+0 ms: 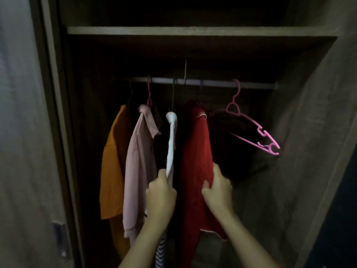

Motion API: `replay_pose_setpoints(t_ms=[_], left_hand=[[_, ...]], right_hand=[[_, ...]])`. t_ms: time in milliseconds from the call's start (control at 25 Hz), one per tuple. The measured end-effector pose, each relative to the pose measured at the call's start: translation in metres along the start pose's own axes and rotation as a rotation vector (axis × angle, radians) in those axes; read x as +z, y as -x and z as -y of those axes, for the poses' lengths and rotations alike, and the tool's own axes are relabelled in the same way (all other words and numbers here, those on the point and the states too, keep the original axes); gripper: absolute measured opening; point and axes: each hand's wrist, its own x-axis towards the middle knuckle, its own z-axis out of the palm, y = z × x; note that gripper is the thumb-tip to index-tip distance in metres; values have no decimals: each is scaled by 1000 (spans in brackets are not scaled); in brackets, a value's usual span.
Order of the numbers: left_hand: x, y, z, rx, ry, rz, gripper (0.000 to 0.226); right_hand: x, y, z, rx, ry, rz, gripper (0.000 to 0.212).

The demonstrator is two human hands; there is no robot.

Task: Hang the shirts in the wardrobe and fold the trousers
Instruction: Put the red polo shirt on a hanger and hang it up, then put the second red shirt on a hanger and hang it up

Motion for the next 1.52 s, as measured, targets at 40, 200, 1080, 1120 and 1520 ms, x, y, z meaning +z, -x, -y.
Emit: replay_pose_setpoints(t_ms=[40, 200, 1080, 1120, 1520], left_hand=[[4, 7, 7, -19, 3, 12, 19], [6, 33, 21, -91, -7, 109, 19], [-258, 152, 311, -417, -299, -375, 51], [-279, 162, 333, -441, -346, -370, 53], [-410, 166, 531, -442, -686, -17, 60]], right_hand=[[5, 11, -7, 4, -3, -2, 46], [17, 42, -34, 103, -78, 123, 37], [264, 237, 206, -474, -576, 740, 52], [279, 257, 221, -473, -592, 802, 52], [407, 359, 344, -584, -357, 991, 54]])
